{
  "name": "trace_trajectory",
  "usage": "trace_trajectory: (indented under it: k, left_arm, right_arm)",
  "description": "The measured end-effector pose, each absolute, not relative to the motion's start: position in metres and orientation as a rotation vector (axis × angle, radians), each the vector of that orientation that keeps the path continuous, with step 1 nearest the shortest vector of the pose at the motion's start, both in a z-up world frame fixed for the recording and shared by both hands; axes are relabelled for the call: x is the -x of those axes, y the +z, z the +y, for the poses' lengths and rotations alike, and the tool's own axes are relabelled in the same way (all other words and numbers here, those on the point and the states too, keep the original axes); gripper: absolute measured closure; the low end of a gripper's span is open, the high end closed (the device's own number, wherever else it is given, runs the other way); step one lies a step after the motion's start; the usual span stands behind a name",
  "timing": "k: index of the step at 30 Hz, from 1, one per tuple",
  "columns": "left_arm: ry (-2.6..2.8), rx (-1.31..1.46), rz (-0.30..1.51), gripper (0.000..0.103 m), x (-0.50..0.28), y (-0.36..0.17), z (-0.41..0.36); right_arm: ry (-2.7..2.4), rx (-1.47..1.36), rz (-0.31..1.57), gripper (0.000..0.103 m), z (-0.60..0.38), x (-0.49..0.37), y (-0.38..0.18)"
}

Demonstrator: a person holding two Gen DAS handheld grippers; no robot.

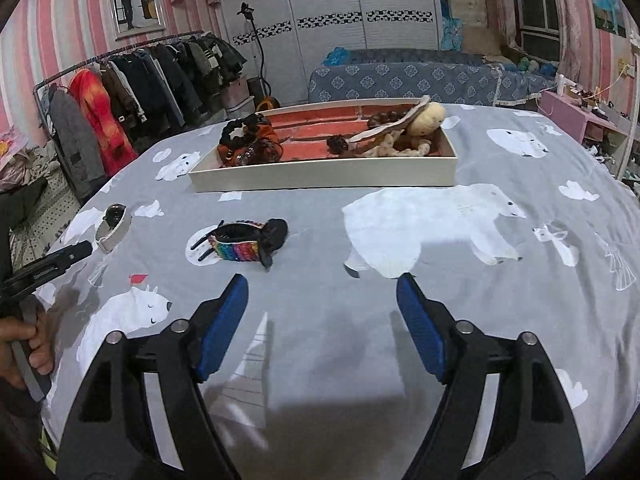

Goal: Organize jewelry
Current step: 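Withdraw both tools from the tray toward the watch and hair clip, then grasp the white-strap watch with the left tool while the right tool grasps the rainbow hair clip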

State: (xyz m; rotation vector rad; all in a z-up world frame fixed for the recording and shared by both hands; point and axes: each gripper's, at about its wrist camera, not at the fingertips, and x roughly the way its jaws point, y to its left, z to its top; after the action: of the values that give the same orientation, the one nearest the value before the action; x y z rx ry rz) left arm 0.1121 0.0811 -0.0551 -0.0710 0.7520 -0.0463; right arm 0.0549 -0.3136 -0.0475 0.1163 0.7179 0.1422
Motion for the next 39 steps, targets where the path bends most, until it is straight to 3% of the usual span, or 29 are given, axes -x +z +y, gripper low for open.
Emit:
trace_trajectory:
  k: [11,19,24,32,39]
  left_arm:
    - [0.003,0.038,0.815,0.035,-0.168,-0.068,0.087]
    - [-0.037,0.036,0.852,0.039,-0.186,-0.077,0.084]
    - [-0.037,0.046,0.858,0.061,-0.188,-0.079,0.086]
    - [-0.057,0.025,0.840,0.074,-0.185,-0.078,0.082]
    - [-0.076,0.014,0.827,0.077,-0.181,-0.075,0.076]
  right_arm:
    - [0.171,-0.051,0.747,0.024,-0.284,-0.083,-0.048]
    - [0.158,-0.022,0.829,0.055,-0.273,-0.110,-0.065]
    - [0.167,-0.024,0.848,0.071,-0.269,-0.118,-0.070]
    - [0.205,-0.024,0.875,0.097,-0.265,-0.125,-0.075]
    - [0.239,-0.019,0.835,0.099,-0.263,-0.121,-0.069]
